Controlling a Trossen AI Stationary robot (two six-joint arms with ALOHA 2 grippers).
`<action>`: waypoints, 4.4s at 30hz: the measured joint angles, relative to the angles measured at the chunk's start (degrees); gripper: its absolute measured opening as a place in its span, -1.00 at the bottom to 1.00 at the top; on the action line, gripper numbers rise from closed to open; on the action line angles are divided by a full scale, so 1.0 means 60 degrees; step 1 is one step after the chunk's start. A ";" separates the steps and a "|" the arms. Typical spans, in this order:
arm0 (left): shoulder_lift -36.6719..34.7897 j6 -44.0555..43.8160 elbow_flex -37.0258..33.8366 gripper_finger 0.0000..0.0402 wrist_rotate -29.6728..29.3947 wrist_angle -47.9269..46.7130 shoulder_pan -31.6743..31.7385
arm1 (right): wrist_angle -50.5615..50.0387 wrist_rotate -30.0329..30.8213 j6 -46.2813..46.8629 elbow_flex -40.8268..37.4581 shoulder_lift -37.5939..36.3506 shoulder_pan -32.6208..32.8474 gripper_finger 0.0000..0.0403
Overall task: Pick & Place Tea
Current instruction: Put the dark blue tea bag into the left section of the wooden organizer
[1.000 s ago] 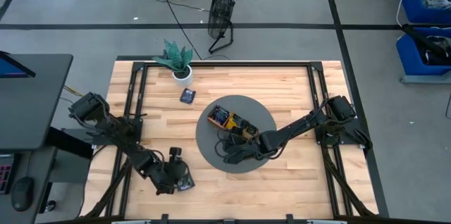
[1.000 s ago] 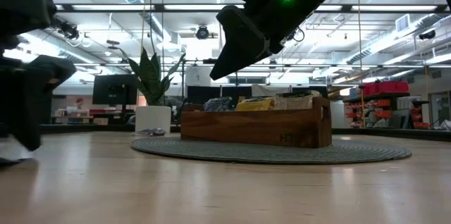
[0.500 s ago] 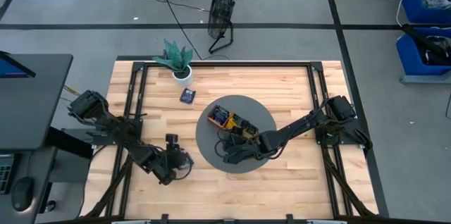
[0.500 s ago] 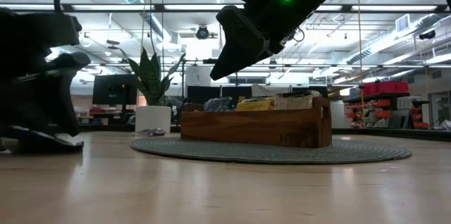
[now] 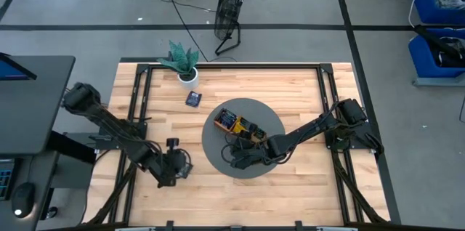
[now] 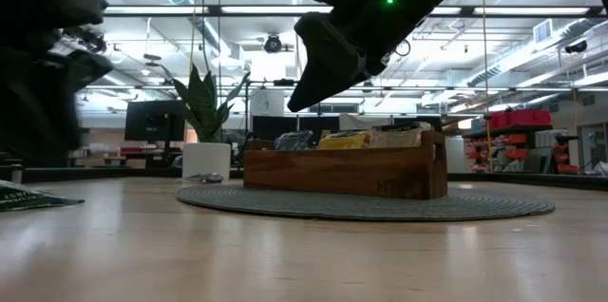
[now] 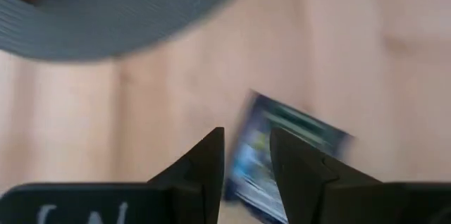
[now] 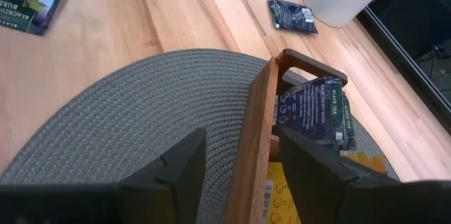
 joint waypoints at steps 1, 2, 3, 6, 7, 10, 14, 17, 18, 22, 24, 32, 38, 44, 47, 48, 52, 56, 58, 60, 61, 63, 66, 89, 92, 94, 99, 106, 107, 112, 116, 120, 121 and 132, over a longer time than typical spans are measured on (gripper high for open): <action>-0.0084 -0.0141 0.0000 -0.41 0.0453 -0.0037 0.0028 | -0.0023 0.0000 0.0017 0.0000 0.0000 0.0000 -0.07; -0.0149 -0.0227 0.0003 -0.41 0.0875 -0.0053 0.0053 | -0.0042 0.0000 0.0041 0.0000 0.0000 0.0000 -0.07; -0.0200 -0.0428 0.0004 -0.41 0.1195 -0.0133 0.0066 | -0.0052 0.0000 0.0044 0.0000 0.0000 0.0000 -0.07; -0.0443 -0.1543 0.0011 -0.41 0.1521 -0.0609 0.0073 | -0.0059 -0.0003 0.0044 0.0000 0.0000 0.0000 -0.07; -0.0517 -0.1938 0.0018 -0.41 0.1516 -0.0882 0.0073 | -0.0076 -0.0004 0.0044 0.0000 0.0000 0.0000 -0.07; -0.0818 -0.2971 0.0011 -0.40 0.1269 -0.1906 0.0019 | -0.0126 -0.0004 0.0044 0.0000 0.0000 0.0000 -0.07; -0.1271 -0.4189 0.0011 -0.33 0.0432 -0.2470 -0.0262 | -0.0356 -0.0004 0.0154 0.0000 0.0000 0.0015 -0.07; -0.1637 -0.4794 0.0018 -0.30 -0.0170 -0.2446 -0.0622 | -0.0490 -0.0006 0.0181 -0.0006 0.0000 0.0041 -0.07; -0.1724 -0.5006 0.0021 -0.30 -0.0239 -0.2449 -0.0759 | -0.0474 -0.0002 0.0183 -0.0040 0.0000 0.0047 -0.07; -0.2085 -0.6305 0.0022 -0.29 -0.0680 -0.2443 -0.1448 | -0.0492 -0.0004 0.0162 -0.0170 0.0007 0.0047 -0.07; -0.2189 -0.6923 0.0022 -0.29 -0.0823 -0.2457 -0.1782 | -0.0523 0.0000 0.0150 -0.0171 0.0007 0.0047 -0.07; -0.2266 -0.9486 0.0025 -0.29 -0.1457 -0.2427 -0.2901 | -0.0536 0.0004 -0.0198 -0.0171 0.0007 0.0095 -0.07; -0.2219 -1.0171 0.0025 -0.29 -0.3119 -0.1710 -0.3614 | -0.0525 0.0004 -0.0384 -0.0175 0.0007 0.0146 -0.07; -0.1955 -0.8449 0.0029 -0.29 -0.3925 0.0672 -0.3706 | -0.0383 0.0007 -0.0618 -0.0175 0.0007 0.0142 -0.07; -0.1638 -0.7300 0.0029 -0.29 -0.3620 0.1714 -0.3580 | -0.0310 0.0004 -0.0751 -0.0175 0.0007 0.0142 -0.07; -0.1541 -0.7221 0.0029 -0.29 -0.3415 0.1816 -0.3583 | -0.0261 0.0006 -0.0807 -0.0175 0.0007 0.0142 -0.07; -0.1057 -0.7866 0.0029 -0.29 -0.3134 0.1868 -0.3599 | -0.0161 0.0006 -0.0966 -0.0177 0.0007 0.0132 -0.07; -0.0419 -0.7904 0.0029 -0.29 -0.3172 0.2220 -0.3574 | -0.0164 0.0007 -0.1037 -0.0178 0.0007 0.0127 -0.07; -0.0136 -0.7981 0.0027 -0.29 -0.3074 0.2124 -0.3527 | -0.0164 0.0004 -0.1037 -0.0175 0.0007 0.0127 -0.07; -0.0044 -0.8411 -0.0204 -0.29 -0.3042 0.2186 -0.3535 | -0.0157 0.0007 -0.1037 -0.0178 0.0007 0.0131 -0.07; -0.0025 -0.8667 -0.0404 -0.29 -0.3024 0.2278 -0.3546 | -0.0150 0.0004 -0.1037 -0.0178 0.0007 0.0131 -0.07; -0.0006 -0.9192 -0.0801 -0.29 -0.2875 0.2370 -0.3548 | -0.0157 0.0005 -0.1049 -0.0176 0.0007 0.0131 -0.07; -0.0243 -0.9581 -0.1163 -0.29 -0.2945 0.2528 -0.3619 | -0.0153 0.0004 -0.1093 -0.0178 0.0007 0.0131 -0.07; -0.1633 -1.2628 -0.2597 -0.29 -0.2192 0.1668 -0.4036 | -0.0015 0.0000 -0.1551 -0.0178 0.0007 0.0122 -0.07; -0.1693 -1.2751 -0.2597 -0.29 -0.1917 0.1305 -0.4036 | 0.0020 0.0000 -0.1610 -0.0178 0.0004 0.0120 -0.07; -0.1694 -1.2977 -0.2597 -0.29 -0.1926 0.1063 -0.4033 | 0.0076 -0.0019 -0.1613 -0.0178 0.0004 0.0117 -0.07; -0.1694 -1.3182 -0.2597 -0.29 -0.2532 0.0773 -0.4009 | 0.0080 -0.0044 -0.1675 -0.0178 0.0004 0.0117 -0.07; -0.1672 -1.2818 -0.2597 -0.29 -0.2211 0.0901 -0.3507 | 0.0076 -0.0080 -0.1690 -0.0178 0.0004 0.0117 -0.07; -0.1672 -1.2606 -0.2597 -0.29 -0.2084 0.1014 -0.3410 | 0.0076 -0.0080 -0.1690 -0.0178 0.0004 0.0117 -0.07; -0.1672 -1.1814 -0.2597 -0.29 -0.1616 0.1538 -0.2984 | 0.0076 -0.0080 -0.1693 -0.0178 0.0004 0.0113 -0.07; -0.1672 -1.1328 -0.2597 -0.29 -0.1372 0.1788 -0.2798 | 0.0080 -0.0080 -0.1693 -0.0178 0.0004 0.0113 -0.07; -0.1672 -1.1110 -0.2597 -0.34 -0.1087 0.1805 -0.2694 | 0.0080 -0.0076 -0.1693 -0.0178 0.0004 0.0113 -0.07; -0.1672 -1.1070 -0.2597 -0.38 -0.1056 0.1805 -0.2661 | 0.0079 -0.0076 -0.1693 -0.0178 0.0004 0.0107 -0.07; -0.1665 -1.0230 -0.2597 -0.98 -0.1087 0.1915 -0.2296 | 0.0091 -0.0067 -0.1675 -0.0178 0.0004 0.0073 -0.07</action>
